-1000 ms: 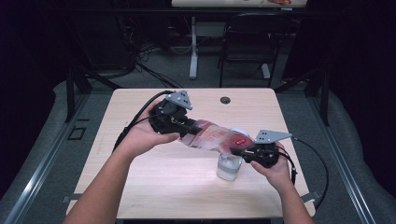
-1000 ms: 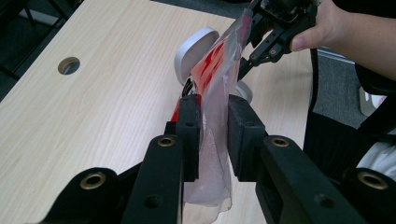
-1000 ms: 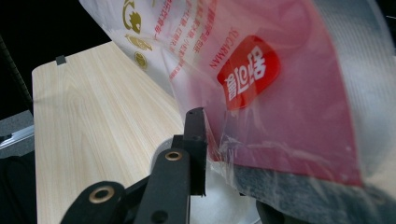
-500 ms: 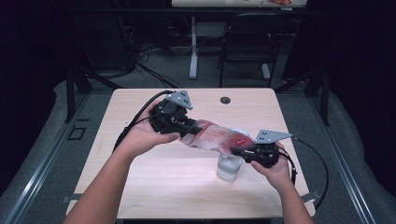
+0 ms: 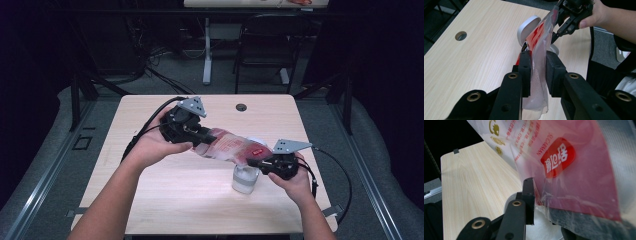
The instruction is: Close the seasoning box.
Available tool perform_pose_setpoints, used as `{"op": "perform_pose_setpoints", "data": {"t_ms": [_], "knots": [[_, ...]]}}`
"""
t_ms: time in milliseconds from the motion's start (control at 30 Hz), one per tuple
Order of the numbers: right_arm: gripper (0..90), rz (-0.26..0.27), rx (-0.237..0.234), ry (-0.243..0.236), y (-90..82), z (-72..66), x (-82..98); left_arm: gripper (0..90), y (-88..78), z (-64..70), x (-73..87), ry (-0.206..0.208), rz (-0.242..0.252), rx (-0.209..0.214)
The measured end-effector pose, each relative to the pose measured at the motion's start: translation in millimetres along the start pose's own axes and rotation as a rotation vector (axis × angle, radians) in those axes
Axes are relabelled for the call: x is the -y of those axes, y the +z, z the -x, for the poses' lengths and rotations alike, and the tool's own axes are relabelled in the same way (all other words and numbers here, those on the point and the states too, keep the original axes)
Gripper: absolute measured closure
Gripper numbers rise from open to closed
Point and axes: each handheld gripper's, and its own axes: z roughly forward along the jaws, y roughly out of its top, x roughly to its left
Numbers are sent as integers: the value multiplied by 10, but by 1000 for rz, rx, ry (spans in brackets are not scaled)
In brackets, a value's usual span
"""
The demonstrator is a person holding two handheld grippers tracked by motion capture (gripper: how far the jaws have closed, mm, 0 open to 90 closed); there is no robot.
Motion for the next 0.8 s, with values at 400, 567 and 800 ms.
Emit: {"op": "perform_pose_setpoints", "data": {"t_ms": [400,567,800], "knots": [[785,-5,2,-3,1,2,2,765,3,-1,0,0,0,0],[785,-5,2,-3,0,3,2,765,5,-2,2,-1,1,1],[785,-3,0,-2,-1,1,2,765,1,-1,-1,-1,1,1]]}}
